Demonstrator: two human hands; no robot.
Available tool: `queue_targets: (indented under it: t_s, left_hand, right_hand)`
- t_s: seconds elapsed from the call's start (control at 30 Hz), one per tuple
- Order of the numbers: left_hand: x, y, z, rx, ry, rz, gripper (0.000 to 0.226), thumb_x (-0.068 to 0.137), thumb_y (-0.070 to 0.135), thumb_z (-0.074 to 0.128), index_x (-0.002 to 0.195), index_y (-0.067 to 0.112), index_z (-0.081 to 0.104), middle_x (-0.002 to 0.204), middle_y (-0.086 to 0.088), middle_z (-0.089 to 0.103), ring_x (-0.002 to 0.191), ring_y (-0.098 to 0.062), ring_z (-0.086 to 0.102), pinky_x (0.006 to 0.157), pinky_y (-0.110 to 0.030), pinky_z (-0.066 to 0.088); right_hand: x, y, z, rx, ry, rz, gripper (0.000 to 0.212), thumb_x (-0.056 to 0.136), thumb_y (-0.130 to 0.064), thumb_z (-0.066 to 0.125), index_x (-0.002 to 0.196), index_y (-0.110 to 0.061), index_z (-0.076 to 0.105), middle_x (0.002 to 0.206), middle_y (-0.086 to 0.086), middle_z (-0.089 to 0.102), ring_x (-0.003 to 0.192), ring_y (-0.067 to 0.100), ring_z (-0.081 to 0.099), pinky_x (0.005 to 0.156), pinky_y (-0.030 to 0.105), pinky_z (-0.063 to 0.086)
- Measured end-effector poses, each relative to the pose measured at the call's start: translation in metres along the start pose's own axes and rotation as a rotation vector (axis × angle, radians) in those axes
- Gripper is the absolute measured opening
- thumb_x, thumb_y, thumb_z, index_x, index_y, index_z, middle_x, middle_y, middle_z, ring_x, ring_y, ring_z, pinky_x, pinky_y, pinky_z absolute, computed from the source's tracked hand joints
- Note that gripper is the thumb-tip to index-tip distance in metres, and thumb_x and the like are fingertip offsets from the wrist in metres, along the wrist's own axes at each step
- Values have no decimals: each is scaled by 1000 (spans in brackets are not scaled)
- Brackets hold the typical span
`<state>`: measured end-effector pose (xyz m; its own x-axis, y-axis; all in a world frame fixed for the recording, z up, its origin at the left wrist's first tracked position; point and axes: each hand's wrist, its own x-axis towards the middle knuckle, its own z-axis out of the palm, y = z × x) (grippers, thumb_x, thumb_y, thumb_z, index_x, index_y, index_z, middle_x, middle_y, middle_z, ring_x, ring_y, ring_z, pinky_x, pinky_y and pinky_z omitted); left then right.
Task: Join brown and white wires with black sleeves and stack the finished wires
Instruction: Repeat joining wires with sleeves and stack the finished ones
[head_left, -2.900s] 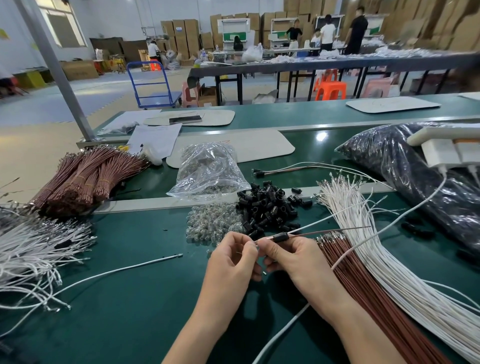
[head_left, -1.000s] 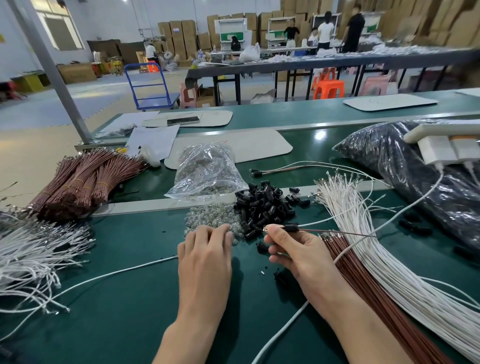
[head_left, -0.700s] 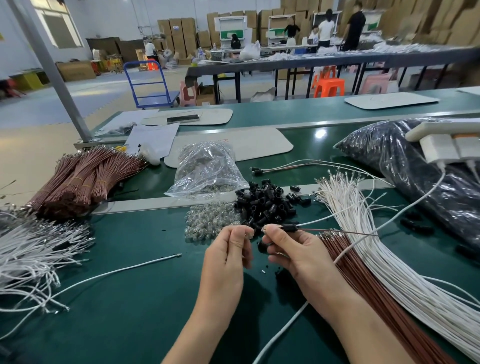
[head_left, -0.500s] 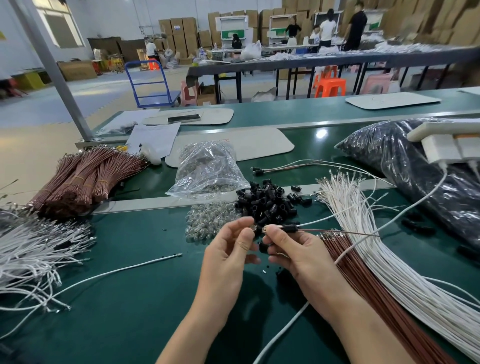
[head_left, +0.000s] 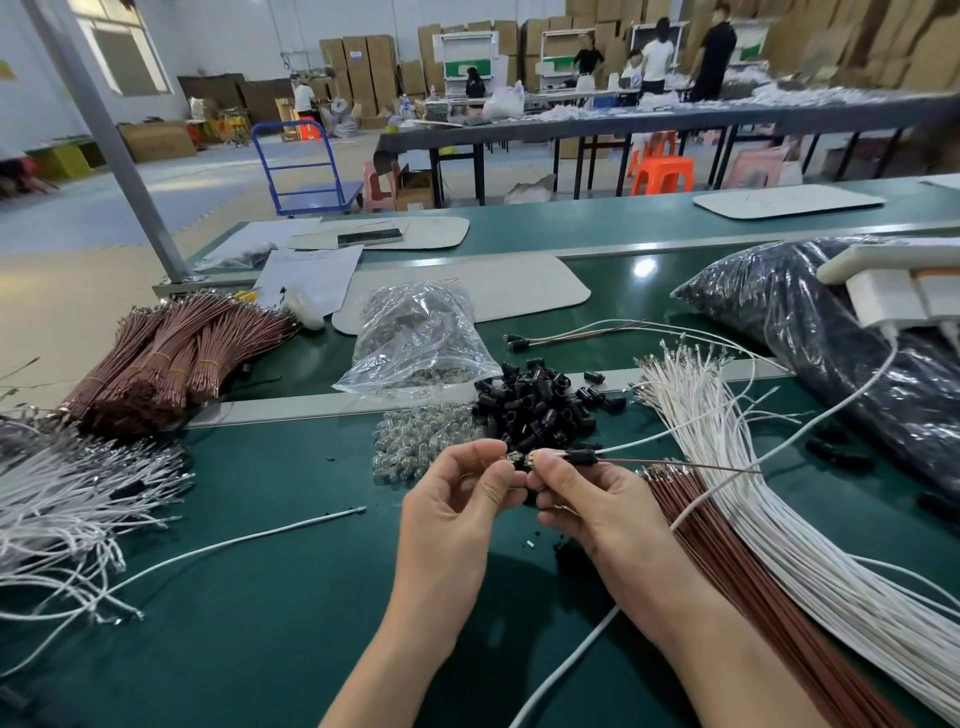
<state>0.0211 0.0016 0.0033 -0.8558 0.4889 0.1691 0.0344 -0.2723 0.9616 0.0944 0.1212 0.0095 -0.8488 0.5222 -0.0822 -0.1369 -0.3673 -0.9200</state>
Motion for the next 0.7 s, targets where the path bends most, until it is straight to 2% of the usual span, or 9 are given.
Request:
queue_targets:
  t_s: [0.23,0.4,0.63,0.7]
  left_hand:
    - [-1,-2,-1,30,-15,11,14,92,16,67,105,13,69,88,-4,78,87,-19,76,80,-22,58]
    - [-1,-2,-1,44,-23,-3,24,84,28,68,104,14,70,90,-5,78,89,-21,76,81,-23,58]
    - [-1,-3,-2,65,-44,18,12,94,18,66,104,14,70,91,-4,78,90,-19,76,82,-22,58]
    - [-1,-3,-2,70,-49,21,17,91,24,65,105,15,70,92,-4,78,91,-19,76,83,-23,58]
  right_hand:
    - [0,0,1,0,-2,-7,34,69,-40,80,90,-13,81,82,7,74,69,8,65,62,19,54]
    - [0,0,1,0,-15,-14,29,71,-40,79,86,-15,82,81,6,76,69,6,66,61,18,54]
    - [0,1,0,-4,-17,-20,30,71,-40,79,88,-15,82,85,8,77,70,7,67,61,18,54]
    - [0,1,-1,0,-17,-20,31,71,-40,79,89,-14,81,87,10,77,71,7,68,61,18,54]
